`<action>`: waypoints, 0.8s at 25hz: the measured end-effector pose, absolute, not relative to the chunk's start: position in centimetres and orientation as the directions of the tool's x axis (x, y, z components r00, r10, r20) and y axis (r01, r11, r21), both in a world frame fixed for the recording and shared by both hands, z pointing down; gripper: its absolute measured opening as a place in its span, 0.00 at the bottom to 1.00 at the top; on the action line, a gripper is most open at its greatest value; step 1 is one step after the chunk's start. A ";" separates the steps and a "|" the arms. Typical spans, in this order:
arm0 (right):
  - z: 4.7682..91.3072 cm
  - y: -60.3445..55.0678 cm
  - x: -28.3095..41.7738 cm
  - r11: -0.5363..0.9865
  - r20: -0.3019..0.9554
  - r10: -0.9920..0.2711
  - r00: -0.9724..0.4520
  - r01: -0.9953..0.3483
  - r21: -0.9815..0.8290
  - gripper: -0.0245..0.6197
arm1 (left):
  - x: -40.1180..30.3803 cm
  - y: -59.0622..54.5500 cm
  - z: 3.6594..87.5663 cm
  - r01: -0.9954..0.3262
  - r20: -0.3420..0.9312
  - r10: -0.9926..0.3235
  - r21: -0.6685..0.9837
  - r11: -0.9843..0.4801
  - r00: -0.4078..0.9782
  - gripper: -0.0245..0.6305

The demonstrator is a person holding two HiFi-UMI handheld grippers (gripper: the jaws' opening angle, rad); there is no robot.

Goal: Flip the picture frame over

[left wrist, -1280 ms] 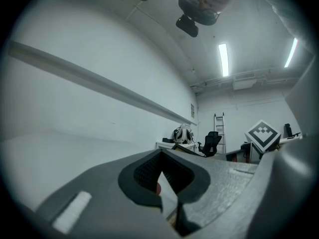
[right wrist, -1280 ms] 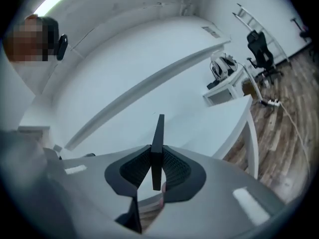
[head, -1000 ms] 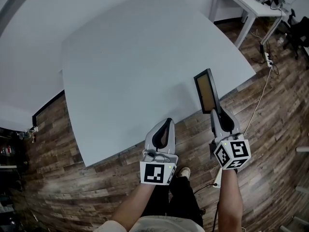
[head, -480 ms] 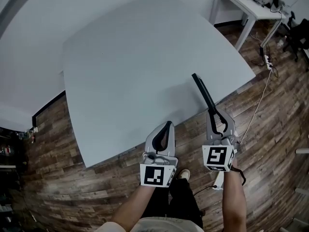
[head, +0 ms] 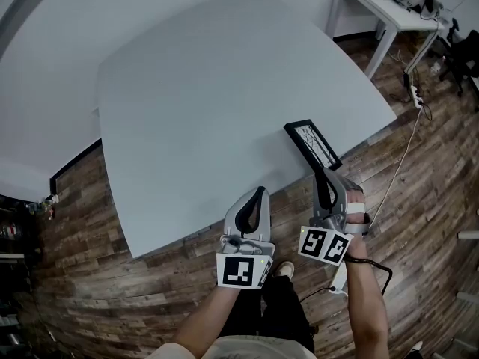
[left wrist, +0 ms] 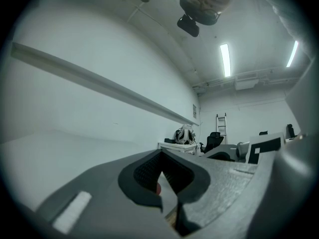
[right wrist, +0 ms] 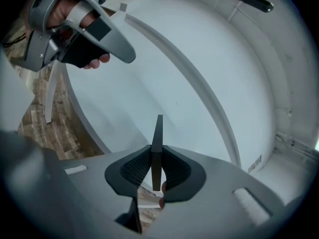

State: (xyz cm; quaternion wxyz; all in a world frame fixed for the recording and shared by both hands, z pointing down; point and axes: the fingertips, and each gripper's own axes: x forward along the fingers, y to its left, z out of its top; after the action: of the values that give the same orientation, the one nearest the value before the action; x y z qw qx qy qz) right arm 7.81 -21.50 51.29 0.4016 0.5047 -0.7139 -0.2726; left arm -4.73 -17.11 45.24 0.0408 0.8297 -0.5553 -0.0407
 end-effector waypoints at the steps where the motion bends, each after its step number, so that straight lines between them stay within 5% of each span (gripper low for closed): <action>1: 51.7 -21.4 7.8 0.343 0.303 -0.939 -0.162 -0.484 0.805 0.18 | -4.8 -17.1 45.1 -0.919 -0.027 -0.926 0.116 -0.376 0.375 0.04; 13: 56.0 -20.0 7.0 0.323 0.306 -0.943 -0.127 -0.149 0.934 0.18 | -4.7 -16.7 45.5 -0.921 -0.019 -0.927 0.111 -0.373 0.374 0.04; 20: 56.9 -19.8 5.7 0.289 0.280 -0.953 -0.117 -0.062 0.955 0.18 | -5.3 -16.5 45.3 -0.922 -0.020 -0.929 0.114 -0.370 0.370 0.04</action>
State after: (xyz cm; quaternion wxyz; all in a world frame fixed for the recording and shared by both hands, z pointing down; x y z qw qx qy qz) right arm 5.70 -19.78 56.91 0.5193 0.4147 -0.6121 -0.4286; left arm -5.31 -16.54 45.26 0.0420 0.8267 -0.5596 -0.0403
